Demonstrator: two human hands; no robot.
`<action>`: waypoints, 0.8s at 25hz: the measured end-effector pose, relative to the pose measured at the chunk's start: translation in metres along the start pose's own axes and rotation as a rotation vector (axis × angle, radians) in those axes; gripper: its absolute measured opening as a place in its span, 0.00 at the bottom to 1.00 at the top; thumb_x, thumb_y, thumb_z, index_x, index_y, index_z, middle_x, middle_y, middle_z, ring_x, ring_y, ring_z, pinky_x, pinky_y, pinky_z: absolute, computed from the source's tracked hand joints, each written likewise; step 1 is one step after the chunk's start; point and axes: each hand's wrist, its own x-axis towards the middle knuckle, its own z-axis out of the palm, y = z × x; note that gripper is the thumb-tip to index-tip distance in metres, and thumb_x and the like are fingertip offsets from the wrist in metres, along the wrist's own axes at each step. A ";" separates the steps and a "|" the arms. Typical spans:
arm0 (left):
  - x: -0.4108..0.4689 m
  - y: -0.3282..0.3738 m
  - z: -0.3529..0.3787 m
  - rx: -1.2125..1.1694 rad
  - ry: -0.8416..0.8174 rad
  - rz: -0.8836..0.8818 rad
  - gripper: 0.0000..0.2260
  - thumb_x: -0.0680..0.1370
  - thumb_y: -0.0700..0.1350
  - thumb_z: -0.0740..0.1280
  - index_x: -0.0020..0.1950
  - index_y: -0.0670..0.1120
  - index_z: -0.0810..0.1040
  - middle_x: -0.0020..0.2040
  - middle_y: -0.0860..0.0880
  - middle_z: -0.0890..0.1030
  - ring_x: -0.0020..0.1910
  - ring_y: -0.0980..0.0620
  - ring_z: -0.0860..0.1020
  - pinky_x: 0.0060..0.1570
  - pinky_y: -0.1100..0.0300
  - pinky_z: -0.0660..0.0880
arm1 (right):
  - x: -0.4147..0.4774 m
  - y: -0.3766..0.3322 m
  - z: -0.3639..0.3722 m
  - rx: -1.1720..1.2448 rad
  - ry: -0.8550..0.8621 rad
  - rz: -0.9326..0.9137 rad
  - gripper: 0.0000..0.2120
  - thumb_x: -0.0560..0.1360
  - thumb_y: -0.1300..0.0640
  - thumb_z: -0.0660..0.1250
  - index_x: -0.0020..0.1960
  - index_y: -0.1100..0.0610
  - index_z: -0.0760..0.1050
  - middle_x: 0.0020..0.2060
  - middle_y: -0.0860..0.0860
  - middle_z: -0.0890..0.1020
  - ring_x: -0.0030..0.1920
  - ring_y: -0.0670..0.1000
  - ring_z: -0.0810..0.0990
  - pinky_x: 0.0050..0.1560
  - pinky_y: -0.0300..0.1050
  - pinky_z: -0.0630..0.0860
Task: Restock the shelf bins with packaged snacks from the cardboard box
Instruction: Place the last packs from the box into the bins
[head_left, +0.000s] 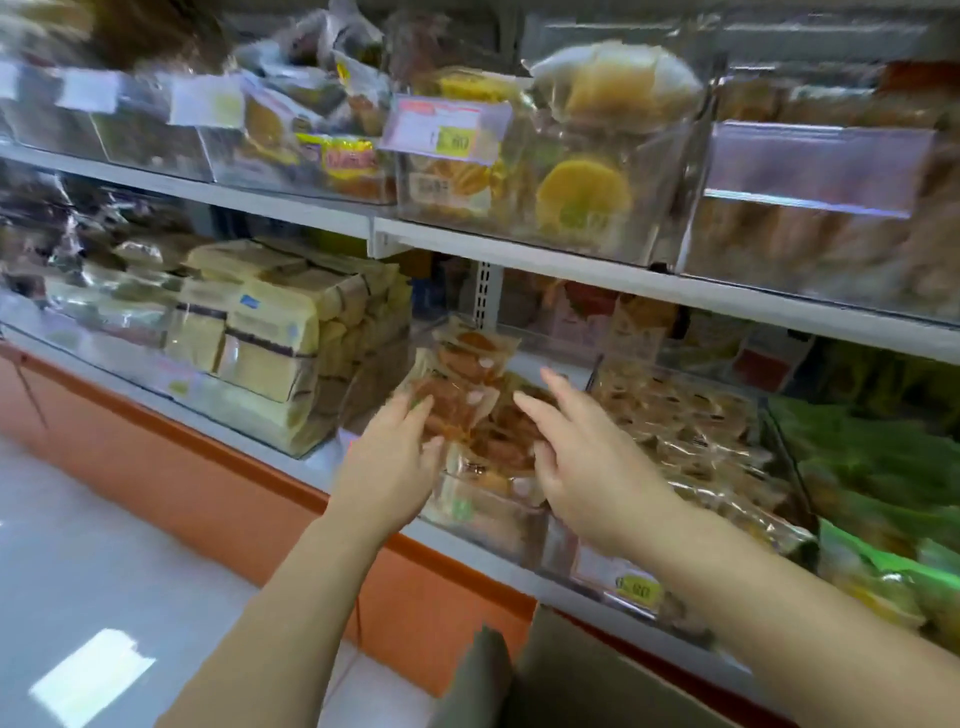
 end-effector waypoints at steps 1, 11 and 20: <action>0.009 0.000 0.001 0.005 -0.001 0.025 0.25 0.82 0.49 0.59 0.79 0.48 0.59 0.80 0.49 0.56 0.78 0.50 0.54 0.74 0.60 0.51 | 0.019 -0.007 0.003 -0.013 -0.073 0.003 0.28 0.82 0.59 0.54 0.79 0.48 0.50 0.79 0.49 0.45 0.78 0.52 0.47 0.76 0.47 0.56; 0.075 -0.037 0.024 0.107 -0.349 0.038 0.31 0.80 0.60 0.58 0.79 0.61 0.46 0.80 0.57 0.42 0.79 0.44 0.54 0.72 0.44 0.63 | 0.119 -0.002 0.057 -0.290 -0.809 0.232 0.52 0.74 0.31 0.59 0.77 0.57 0.30 0.61 0.57 0.80 0.56 0.56 0.79 0.64 0.50 0.73; 0.080 -0.044 0.010 -0.073 -0.312 0.057 0.34 0.77 0.50 0.67 0.80 0.55 0.55 0.81 0.50 0.53 0.77 0.47 0.61 0.72 0.53 0.64 | 0.119 0.007 0.047 -0.110 -0.698 0.257 0.50 0.73 0.35 0.65 0.75 0.42 0.28 0.76 0.53 0.63 0.71 0.56 0.67 0.71 0.49 0.64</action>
